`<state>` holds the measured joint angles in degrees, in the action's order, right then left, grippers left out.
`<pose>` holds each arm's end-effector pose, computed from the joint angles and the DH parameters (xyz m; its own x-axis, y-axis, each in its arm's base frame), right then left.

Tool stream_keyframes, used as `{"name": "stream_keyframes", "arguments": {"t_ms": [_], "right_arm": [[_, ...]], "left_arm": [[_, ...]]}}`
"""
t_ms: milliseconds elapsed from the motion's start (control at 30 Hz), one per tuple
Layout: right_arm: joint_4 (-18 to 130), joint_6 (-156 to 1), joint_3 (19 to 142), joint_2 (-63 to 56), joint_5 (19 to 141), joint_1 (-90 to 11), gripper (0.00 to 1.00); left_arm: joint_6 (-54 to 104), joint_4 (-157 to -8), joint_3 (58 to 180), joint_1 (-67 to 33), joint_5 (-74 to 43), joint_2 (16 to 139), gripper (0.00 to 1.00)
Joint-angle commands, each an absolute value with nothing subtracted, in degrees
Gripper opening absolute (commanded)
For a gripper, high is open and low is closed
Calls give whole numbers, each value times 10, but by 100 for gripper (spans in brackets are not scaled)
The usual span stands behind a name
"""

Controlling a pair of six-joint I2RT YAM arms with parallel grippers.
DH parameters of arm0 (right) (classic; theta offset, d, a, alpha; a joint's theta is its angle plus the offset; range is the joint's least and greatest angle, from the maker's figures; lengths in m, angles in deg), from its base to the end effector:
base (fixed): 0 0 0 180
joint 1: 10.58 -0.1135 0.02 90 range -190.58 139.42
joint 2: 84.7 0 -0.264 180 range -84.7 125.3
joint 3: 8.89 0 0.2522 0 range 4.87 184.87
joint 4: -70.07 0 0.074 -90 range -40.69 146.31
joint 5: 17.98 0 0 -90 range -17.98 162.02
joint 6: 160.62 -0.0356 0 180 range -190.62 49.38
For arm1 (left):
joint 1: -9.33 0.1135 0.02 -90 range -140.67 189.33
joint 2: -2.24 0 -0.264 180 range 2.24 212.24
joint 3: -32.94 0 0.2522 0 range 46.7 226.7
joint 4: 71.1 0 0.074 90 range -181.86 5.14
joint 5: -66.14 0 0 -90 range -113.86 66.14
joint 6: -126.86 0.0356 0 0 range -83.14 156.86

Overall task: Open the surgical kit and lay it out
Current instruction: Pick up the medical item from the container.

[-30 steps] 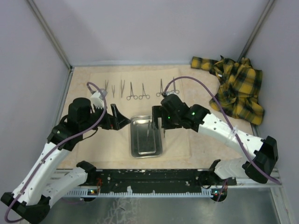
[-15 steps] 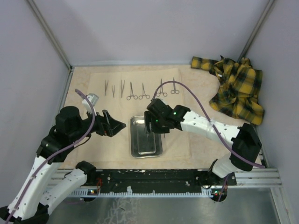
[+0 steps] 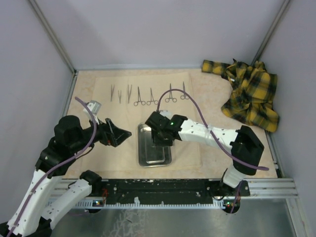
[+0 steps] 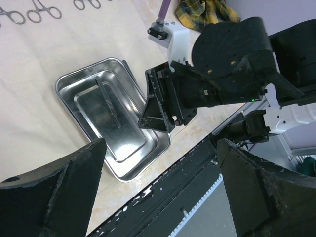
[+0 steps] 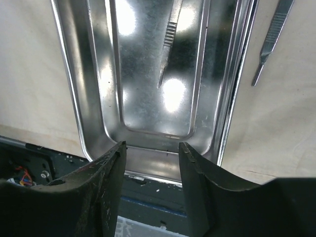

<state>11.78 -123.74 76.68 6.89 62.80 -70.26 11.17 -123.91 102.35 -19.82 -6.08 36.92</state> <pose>0.1692 0.2781 0.2526 -0.9265 -0.0203 -0.3757 -0.1264 0.9573 0.2601 0.0932 -0.0644 0.3739 -0.5552 -0.1630 -0.8156 0.5289 0.6875 -0.4975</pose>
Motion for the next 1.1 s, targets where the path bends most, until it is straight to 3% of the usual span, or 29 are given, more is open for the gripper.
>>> {"name": "stream_keyframes", "arguments": {"t_ms": [0,433,867,1067], "right_arm": [[104,-1279,798,90,585,-718,46],[54,-1331,869,186,527,-750,34],[79,-1364,853,206,485,-759,32],[94,-1361,846,219,472,-759,26]], "left_arm": [[115,-1238,1024,-200,-47,357,99],[127,-1270,1048,-200,-65,334,99],[136,-1270,1067,-200,-72,309,99],[139,-1261,1070,-199,-77,294,99]]}}
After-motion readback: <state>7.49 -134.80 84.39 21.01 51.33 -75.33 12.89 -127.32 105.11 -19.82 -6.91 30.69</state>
